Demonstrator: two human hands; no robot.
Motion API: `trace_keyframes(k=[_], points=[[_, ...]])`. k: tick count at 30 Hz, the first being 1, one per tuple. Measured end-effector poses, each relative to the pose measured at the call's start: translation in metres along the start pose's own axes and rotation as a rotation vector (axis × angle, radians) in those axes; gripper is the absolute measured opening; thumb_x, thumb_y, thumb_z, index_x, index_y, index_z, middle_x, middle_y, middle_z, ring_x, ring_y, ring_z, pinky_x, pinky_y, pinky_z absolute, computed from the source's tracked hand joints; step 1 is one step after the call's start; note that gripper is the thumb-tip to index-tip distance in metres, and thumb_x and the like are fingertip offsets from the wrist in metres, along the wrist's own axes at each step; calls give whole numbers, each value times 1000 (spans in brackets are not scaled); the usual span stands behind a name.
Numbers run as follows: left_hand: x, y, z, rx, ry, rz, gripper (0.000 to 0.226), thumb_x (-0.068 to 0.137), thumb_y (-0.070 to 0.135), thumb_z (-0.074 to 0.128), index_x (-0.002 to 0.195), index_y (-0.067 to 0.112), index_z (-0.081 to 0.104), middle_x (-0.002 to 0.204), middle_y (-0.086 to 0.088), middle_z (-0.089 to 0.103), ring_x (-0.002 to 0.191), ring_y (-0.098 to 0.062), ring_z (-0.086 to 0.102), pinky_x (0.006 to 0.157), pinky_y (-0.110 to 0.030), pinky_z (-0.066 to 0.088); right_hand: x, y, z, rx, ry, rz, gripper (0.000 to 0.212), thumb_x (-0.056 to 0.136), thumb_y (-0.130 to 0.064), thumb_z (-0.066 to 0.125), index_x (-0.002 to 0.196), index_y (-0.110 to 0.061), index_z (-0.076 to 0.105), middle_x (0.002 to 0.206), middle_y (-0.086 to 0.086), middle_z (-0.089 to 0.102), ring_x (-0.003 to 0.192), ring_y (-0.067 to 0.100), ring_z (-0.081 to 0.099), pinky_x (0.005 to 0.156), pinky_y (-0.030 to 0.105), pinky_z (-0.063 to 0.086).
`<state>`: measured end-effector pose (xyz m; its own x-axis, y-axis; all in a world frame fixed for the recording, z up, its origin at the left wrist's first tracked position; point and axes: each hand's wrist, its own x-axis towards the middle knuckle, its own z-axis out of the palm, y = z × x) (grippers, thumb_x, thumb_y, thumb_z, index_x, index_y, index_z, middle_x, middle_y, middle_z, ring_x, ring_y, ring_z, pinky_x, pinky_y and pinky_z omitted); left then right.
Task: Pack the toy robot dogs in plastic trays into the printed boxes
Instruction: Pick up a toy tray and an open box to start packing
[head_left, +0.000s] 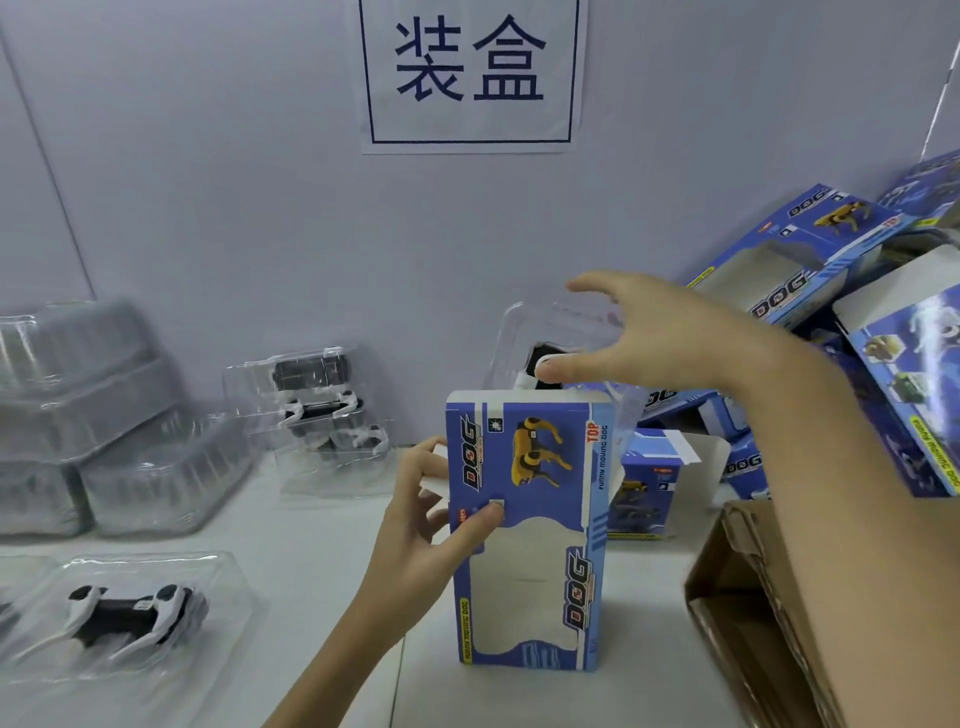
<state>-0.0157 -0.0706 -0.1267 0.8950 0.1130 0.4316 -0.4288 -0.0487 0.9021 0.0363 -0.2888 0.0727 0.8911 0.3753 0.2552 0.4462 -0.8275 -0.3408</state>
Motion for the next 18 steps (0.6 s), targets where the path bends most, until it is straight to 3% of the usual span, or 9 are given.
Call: trace_keyframes(k=[2,4,6,8,10,11,13,15,18], points=[[1,2,2,-20,40,-6,63,59,75,86,101,38,58,131,10,69,119,-27,70,87,-56,63,-15,7,29,238,273,60,115,66,-68,83,160,-33,25,157,4,35,138,18,42,104,30,41],[1,4,4,-42,62,2,61,57,75,88,98,37,61,136,11,67,124,-25,67,92,-63,59,-28,9,66,556,573,91,121,67,-59,88,161,-29,18,155,5,38,118,0,50,89,6,40],[0,5,6,-15,79,61,56,62,70,88,99,36,65,147,16,57,134,-19,59,93,-59,60,-42,8,99,851,744,116,114,70,-55,88,159,-27,21,147,2,51,111,-8,60,82,3,46],[-1,4,4,110,124,177,44,69,59,86,103,37,67,154,20,45,146,-13,45,97,-43,59,-53,6,122,1091,774,74,89,80,-53,79,153,-26,37,138,-4,64,114,-4,65,83,11,54],[1,1,0,276,151,297,40,76,52,81,107,31,68,149,22,47,146,-13,42,102,-27,52,-59,9,137,1158,727,-10,57,96,-48,67,145,-24,52,132,-5,70,119,8,67,95,35,60],[2,-1,-2,371,159,364,41,80,52,79,109,26,69,143,23,52,141,-14,46,103,-20,47,-61,9,142,1154,684,-51,50,102,-48,59,146,-24,53,135,-5,68,125,14,65,101,49,56],[3,-2,-5,539,184,477,43,85,53,75,110,18,71,131,23,62,131,-12,53,105,-14,38,-65,11,152,1169,590,-117,59,105,-54,46,158,-28,40,153,-9,54,143,17,51,113,59,44],[5,-3,-8,654,207,548,44,87,55,73,108,16,72,128,25,64,128,-7,55,109,-19,33,-67,15,163,1184,530,-180,68,102,-62,43,163,-33,28,161,-14,44,149,13,41,117,51,43],[7,-4,-11,772,217,621,47,90,59,69,109,16,72,128,29,60,130,3,50,112,-23,27,-72,21,178,1070,555,-190,75,97,-67,53,159,-28,35,151,-11,54,138,10,54,97,17,53]])
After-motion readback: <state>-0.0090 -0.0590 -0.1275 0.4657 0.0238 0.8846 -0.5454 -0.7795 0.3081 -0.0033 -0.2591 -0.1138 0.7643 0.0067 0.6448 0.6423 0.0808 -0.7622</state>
